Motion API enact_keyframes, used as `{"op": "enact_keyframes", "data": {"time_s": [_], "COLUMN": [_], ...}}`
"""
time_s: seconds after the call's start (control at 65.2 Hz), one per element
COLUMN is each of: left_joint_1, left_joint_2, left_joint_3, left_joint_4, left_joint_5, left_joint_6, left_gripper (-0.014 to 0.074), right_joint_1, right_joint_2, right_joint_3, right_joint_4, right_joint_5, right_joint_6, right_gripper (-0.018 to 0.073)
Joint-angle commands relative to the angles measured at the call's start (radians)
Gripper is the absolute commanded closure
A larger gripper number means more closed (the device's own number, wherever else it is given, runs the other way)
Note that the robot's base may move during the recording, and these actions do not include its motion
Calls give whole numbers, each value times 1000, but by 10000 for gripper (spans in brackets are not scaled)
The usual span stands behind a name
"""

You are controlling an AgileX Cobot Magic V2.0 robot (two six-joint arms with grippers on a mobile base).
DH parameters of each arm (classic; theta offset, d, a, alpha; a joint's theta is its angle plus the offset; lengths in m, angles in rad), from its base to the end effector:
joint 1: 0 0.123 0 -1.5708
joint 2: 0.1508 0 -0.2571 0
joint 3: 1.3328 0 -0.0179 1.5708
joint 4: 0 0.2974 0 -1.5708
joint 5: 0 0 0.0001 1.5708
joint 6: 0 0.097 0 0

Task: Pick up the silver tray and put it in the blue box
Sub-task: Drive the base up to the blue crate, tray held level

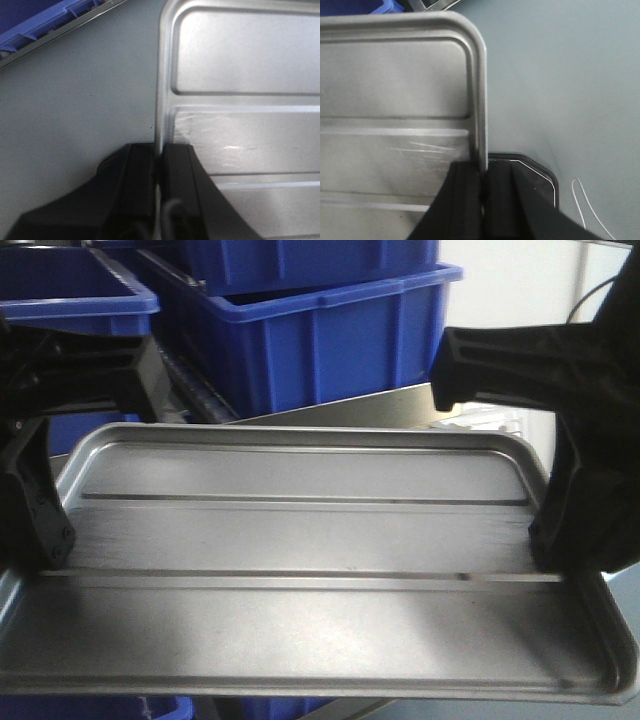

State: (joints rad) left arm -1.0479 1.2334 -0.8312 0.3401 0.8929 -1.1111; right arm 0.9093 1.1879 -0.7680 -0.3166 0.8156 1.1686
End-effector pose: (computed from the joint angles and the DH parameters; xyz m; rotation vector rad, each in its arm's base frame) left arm 0.1598 -0.2268 0.2139 0.1385 2.6938 -0.2402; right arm 0.1824 0.1984 0.2078 0.1214 2.6754 0.3042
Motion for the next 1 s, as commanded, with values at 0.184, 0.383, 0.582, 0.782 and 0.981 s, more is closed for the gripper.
{"op": "enact_keyframes", "data": {"time_s": [0.184,0.383,0.582,0.782,0.981], "left_joint_1": [-7,-7,-7,-7,-7], "left_joint_2": [-23,-23,-23,-23,-23], "left_joint_3": [-30,-30,-30,-30,-30], "left_joint_4": [16,16,16,16,16], "left_joint_5": [-27,-27,-27,-27,-27], "left_joint_6": [-10,-10,-10,-10,-10], "left_gripper": [603,603,603,603,603], "right_joint_1": [1,1,1,1,1], "right_joint_2": [-23,-23,-23,-23,-23], "right_joint_3": [-32,-32,-32,-32,-32], "right_joint_4": [-30,-30,-30,-30,-30], "right_joint_5": [-41,-41,-41,-41,-41], "right_joint_6": [3,3,3,3,3], "right_gripper": [506,506,506,506,506]}}
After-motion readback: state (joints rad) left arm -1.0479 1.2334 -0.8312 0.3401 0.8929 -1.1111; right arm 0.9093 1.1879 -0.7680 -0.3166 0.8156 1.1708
